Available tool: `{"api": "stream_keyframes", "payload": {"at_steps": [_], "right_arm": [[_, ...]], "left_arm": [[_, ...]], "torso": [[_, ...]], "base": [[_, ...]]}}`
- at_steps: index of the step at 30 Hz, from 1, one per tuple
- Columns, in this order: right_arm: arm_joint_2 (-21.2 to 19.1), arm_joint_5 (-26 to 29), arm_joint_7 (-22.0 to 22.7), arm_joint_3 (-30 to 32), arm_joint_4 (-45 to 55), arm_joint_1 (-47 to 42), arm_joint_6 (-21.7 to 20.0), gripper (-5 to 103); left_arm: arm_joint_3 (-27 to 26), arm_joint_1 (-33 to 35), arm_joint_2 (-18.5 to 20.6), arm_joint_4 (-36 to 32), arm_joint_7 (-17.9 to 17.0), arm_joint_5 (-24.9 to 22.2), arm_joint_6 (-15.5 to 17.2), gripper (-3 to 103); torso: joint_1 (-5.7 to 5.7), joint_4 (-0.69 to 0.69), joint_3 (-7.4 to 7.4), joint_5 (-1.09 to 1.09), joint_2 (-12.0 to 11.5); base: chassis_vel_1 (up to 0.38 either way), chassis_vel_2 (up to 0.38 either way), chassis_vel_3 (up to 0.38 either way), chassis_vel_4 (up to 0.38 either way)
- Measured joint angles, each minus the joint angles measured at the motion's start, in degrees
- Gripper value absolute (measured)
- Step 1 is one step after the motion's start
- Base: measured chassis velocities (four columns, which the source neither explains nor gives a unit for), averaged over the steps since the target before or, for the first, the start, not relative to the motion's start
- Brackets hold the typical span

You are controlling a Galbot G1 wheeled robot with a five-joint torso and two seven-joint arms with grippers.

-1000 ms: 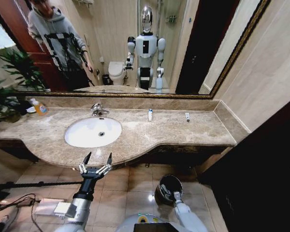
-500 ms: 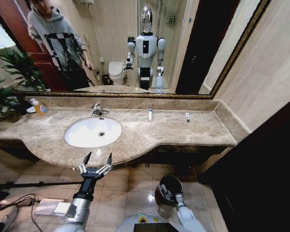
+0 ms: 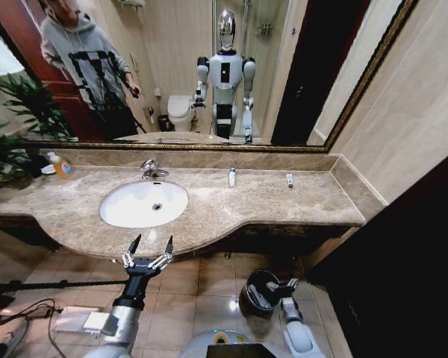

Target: Pick up the trash from the sink and place it in the trash bin.

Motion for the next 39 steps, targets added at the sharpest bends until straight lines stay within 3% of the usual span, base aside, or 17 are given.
{"api": "stream_keyframes", "payload": {"at_steps": [10, 16, 17, 18, 19, 27, 39], "right_arm": [[-0.94, 4.89, -0.87, 2.78, 24.86, -6.33, -2.75, 100], [-1.89, 6.33, -1.25, 2.42, 28.99, -4.48, -4.65, 100], [-2.70, 7.75, -1.61, 2.77, 30.71, -1.86, -5.77, 100], [-5.92, 13.96, -2.22, 2.64, 32.58, 1.17, -10.06, 100], [-7.81, 17.06, -2.29, 2.36, 32.54, 2.88, -12.10, 100], [-16.72, 25.05, -3.63, 0.64, 25.93, 14.59, -17.31, 100], [-21.82, 36.48, -6.75, -6.12, 7.90, 34.82, -25.09, 100]], "left_arm": [[0.00, 0.00, 0.00, 0.00, 0.00, 0.00, 0.00, 100], [0.00, 0.00, 0.00, 0.00, 0.00, 0.00, 0.00, 100], [0.00, 0.00, 0.00, 0.00, 0.00, 0.00, 0.00, 100], [0.00, 0.00, 0.00, 0.00, 0.00, 0.00, 0.00, 100], [0.00, 0.00, 0.00, 0.00, 0.00, 0.00, 0.00, 100], [0.00, 0.00, 0.00, 0.00, 0.00, 0.00, 0.00, 100], [0.00, 0.00, 0.00, 0.00, -0.01, 0.00, 0.00, 100]], "torso": [[0.00, 0.00, 0.00, 0.00, 0.00], [0.00, 0.00, 0.00, 0.00, 0.00], [0.00, 0.01, 0.00, 0.02, 0.00], [0.00, 0.01, 0.01, 0.01, 0.00], [0.00, 0.00, 0.01, 0.02, 0.00], [0.01, 0.00, 0.01, 0.02, 0.00], [0.01, 0.00, 0.01, 0.02, -0.01]], "base": [[0.000, 0.000, 0.000, 0.000], [0.000, 0.000, 0.000, 0.000], [0.000, 0.000, 0.000, 0.000], [0.000, 0.000, 0.000, 0.000], [0.000, 0.000, 0.000, 0.000], [0.000, 0.000, 0.000, 0.000], [0.000, 0.000, 0.000, 0.000]]}}
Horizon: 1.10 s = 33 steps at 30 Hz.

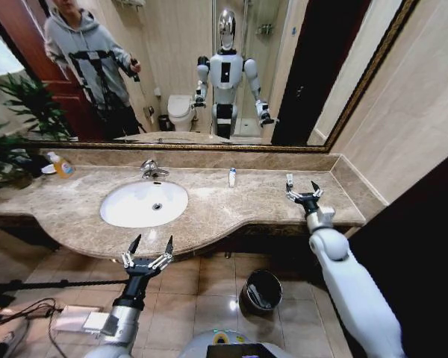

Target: Pick up the trash from the sink and place it in the trash bin.

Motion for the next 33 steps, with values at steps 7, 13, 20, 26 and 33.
{"api": "stream_keyframes", "payload": {"at_steps": [7, 13, 20, 26, 33], "right_arm": [[2.59, 1.35, -0.15, -3.71, -10.81, 10.80, -2.74, 100], [4.74, -0.12, -0.57, -5.52, -18.16, 15.76, -2.71, 100], [6.09, -4.30, -0.92, -4.37, -28.06, 19.98, -2.38, 100], [4.87, -4.02, -1.08, -1.68, -31.02, 19.01, -1.44, 100], [5.34, -3.68, -2.57, -1.62, -33.67, 19.55, -0.28, 90]], "left_arm": [[0.00, 0.00, 0.00, 0.00, 0.01, 0.00, 0.00, 100], [0.00, 0.00, 0.00, 0.01, 0.01, 0.00, 0.00, 100], [0.00, 0.00, 0.00, 0.01, 0.01, 0.00, 0.00, 100], [0.00, 0.00, 0.01, 0.00, 0.01, 0.00, 0.00, 100], [0.00, 0.00, 0.00, 0.01, 0.01, 0.00, 0.00, 100]], "torso": [[0.00, 0.01, 0.00, -0.02, 0.00], [0.00, 0.01, 0.00, -0.01, 0.00], [0.00, 0.02, -0.01, -0.01, 0.00], [-0.01, -0.02, -0.01, 0.00, 0.00], [-0.01, 0.01, -0.01, -0.01, 0.00]], "base": [[0.000, 0.000, 0.000, 0.000], [0.000, 0.000, 0.000, 0.000], [0.000, 0.000, 0.000, 0.000], [0.000, 0.000, 0.000, 0.000], [0.000, 0.000, 0.000, 0.000]]}}
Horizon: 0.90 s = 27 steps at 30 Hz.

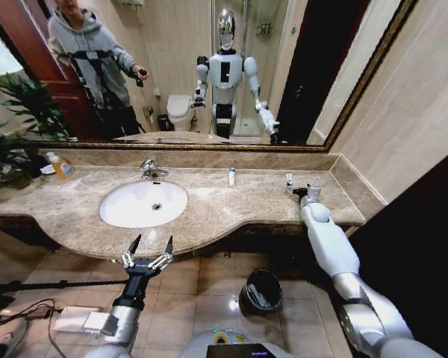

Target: Pick up the trash from the sink and place it in the trash bin.

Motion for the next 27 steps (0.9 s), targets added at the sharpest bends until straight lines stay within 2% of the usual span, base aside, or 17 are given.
{"api": "stream_keyframes", "payload": {"at_steps": [3, 7, 8, 9, 11, 13, 17, 19, 22, 27], "right_arm": [[0.73, -0.30, -0.27, -0.36, -0.55, 0.50, 0.13, 81], [1.37, -0.92, -0.57, -0.58, -1.84, 1.29, 0.51, 77], [1.55, -1.15, -0.68, -0.59, -2.05, 1.49, 0.55, 72], [1.55, -1.15, -0.68, -0.59, -2.05, 1.49, 0.55, 72], [1.65, -1.24, -0.74, -0.60, -2.06, 1.53, 0.57, 61], [1.65, -1.25, -0.75, -0.60, -2.02, 1.53, 0.58, 61], [1.49, -1.17, -0.74, -0.45, -1.27, 1.22, 0.58, 39], [1.44, -1.13, -0.75, -0.41, -1.12, 1.18, 0.58, 39], [1.14, -0.81, -0.57, -0.22, -0.67, 1.09, 0.57, 23], [0.74, -0.67, -0.51, -0.20, -0.23, 0.98, 0.45, 14]], "left_arm": [[0.00, 0.00, 0.00, 0.00, 0.00, 0.00, 0.00, 100], [0.00, 0.00, 0.00, 0.00, 0.00, 0.00, 0.00, 100], [0.00, 0.00, 0.00, 0.00, 0.00, 0.00, 0.00, 100], [0.00, 0.00, 0.00, 0.00, 0.00, 0.00, 0.00, 100], [0.00, 0.00, 0.00, 0.00, 0.00, 0.00, 0.00, 100], [0.00, 0.00, 0.00, 0.00, 0.00, 0.00, 0.00, 100], [0.00, 0.00, 0.00, 0.00, 0.00, 0.00, 0.00, 100], [0.00, 0.00, 0.00, 0.00, 0.00, 0.00, 0.00, 100], [0.00, 0.00, 0.00, 0.00, 0.00, 0.00, 0.00, 100], [0.00, 0.00, 0.00, 0.00, 0.00, 0.00, 0.00, 100]], "torso": [[0.00, 0.00, 0.00, 0.00, 0.00], [0.00, 0.00, 0.00, 0.00, 0.00], [0.00, 0.01, 0.00, 0.00, 0.00], [0.00, 0.01, 0.00, 0.00, 0.00], [0.00, 0.01, 0.00, 0.00, 0.00], [0.00, 0.01, 0.00, 0.00, 0.00], [0.00, 0.00, 0.00, 0.01, 0.00], [0.00, 0.00, 0.00, 0.00, 0.00], [0.00, 0.00, 0.00, 0.00, 0.00], [0.00, 0.00, -0.01, -0.02, 0.00]], "base": [[0.000, 0.000, 0.000, 0.000], [0.000, 0.000, 0.000, 0.000], [0.000, 0.000, 0.000, 0.000], [0.000, 0.000, 0.000, 0.000], [0.000, 0.000, 0.000, 0.000], [0.000, 0.000, 0.000, 0.000], [0.000, 0.000, 0.000, 0.000], [0.000, 0.000, 0.000, 0.000], [0.000, 0.000, 0.000, 0.000], [0.000, 0.000, 0.000, 0.000]]}}
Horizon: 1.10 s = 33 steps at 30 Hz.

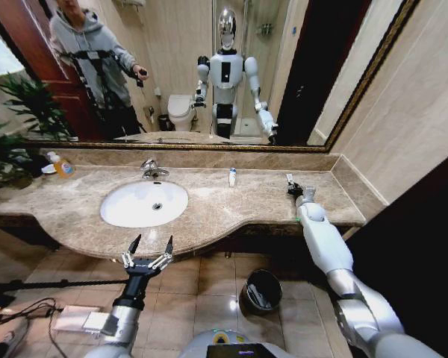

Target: Pick up the trash from the sink and place it in the trash bin.

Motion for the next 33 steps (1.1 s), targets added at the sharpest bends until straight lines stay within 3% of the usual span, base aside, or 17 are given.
{"api": "stream_keyframes", "payload": {"at_steps": [3, 6, 18, 23, 33], "right_arm": [[-0.05, 0.10, 0.12, -0.02, 0.57, -0.33, -0.06, 4], [-0.13, 0.32, 0.34, -0.01, 1.55, -0.81, -0.41, 1], [-2.42, 2.61, 2.07, 0.69, 14.70, -7.45, -2.60, 0], [-4.08, 3.84, 3.64, 2.04, 22.85, -13.54, -2.88, 0], [-4.85, 7.61, 5.92, 9.56, 47.08, -35.03, -2.47, 0]], "left_arm": [[0.00, 0.00, 0.00, 0.00, 0.00, 0.00, 0.00, 100], [0.00, 0.00, 0.00, 0.00, 0.00, 0.00, 0.00, 100], [0.00, 0.00, 0.01, 0.00, 0.00, 0.00, 0.00, 100], [0.00, 0.00, 0.00, 0.00, 0.00, 0.00, 0.00, 100], [0.00, 0.00, 0.00, 0.00, 0.00, 0.00, 0.00, 100]], "torso": [[0.00, 0.00, 0.00, 0.01, 0.00], [0.00, 0.00, 0.00, 0.02, 0.00], [0.00, 0.00, 0.00, 0.01, 0.00], [0.00, 0.01, 0.01, 0.02, 0.00], [0.00, 0.01, 0.00, 0.01, 0.00]], "base": [[0.000, 0.000, 0.000, 0.000], [0.000, 0.000, 0.000, 0.000], [0.000, 0.000, 0.000, 0.000], [0.000, 0.000, 0.000, 0.000], [0.000, 0.000, 0.000, 0.000]]}}
